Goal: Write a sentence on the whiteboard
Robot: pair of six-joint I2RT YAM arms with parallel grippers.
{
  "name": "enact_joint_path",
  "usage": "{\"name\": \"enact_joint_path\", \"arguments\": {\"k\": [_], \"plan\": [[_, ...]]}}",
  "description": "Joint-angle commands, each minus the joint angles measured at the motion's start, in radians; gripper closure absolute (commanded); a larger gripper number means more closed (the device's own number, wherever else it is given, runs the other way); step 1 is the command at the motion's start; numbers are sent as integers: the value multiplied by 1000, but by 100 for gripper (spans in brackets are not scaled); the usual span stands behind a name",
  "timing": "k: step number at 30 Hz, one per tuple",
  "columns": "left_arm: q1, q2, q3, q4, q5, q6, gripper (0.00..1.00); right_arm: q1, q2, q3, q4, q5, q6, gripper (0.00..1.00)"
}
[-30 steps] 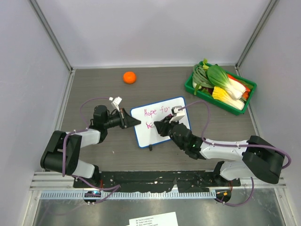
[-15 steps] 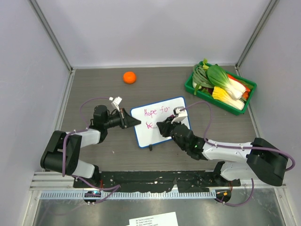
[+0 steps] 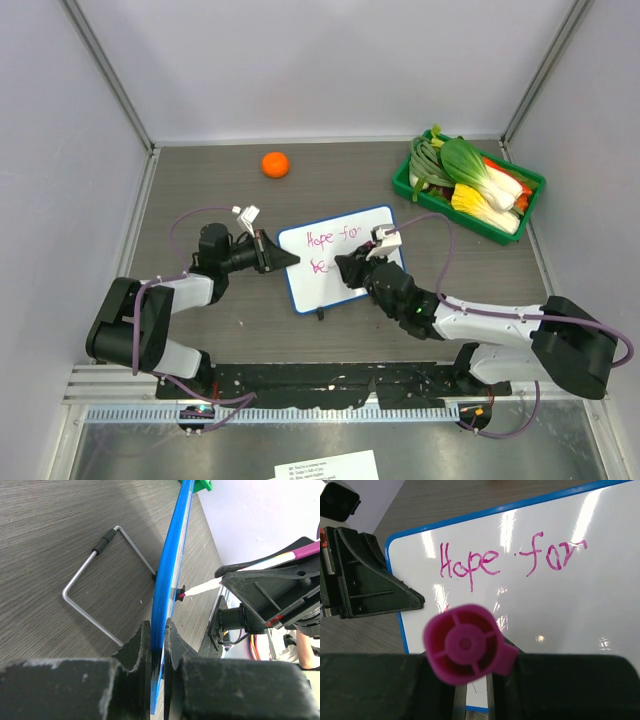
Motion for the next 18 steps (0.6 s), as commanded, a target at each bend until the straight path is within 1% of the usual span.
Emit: {"name": "enact_joint_path", "arguments": {"k": [1,10,18], "plan": [[-6,37,-20,-154,-158,127,100,-6,-38,62,43,34,-20,99],[-8,36,-20,-154,-157,129,100,-27,33,92,66,10,-15,99],[-10,39,-19,-153,-155,127,100,-33,69,73,84,-6,8,99]]}}
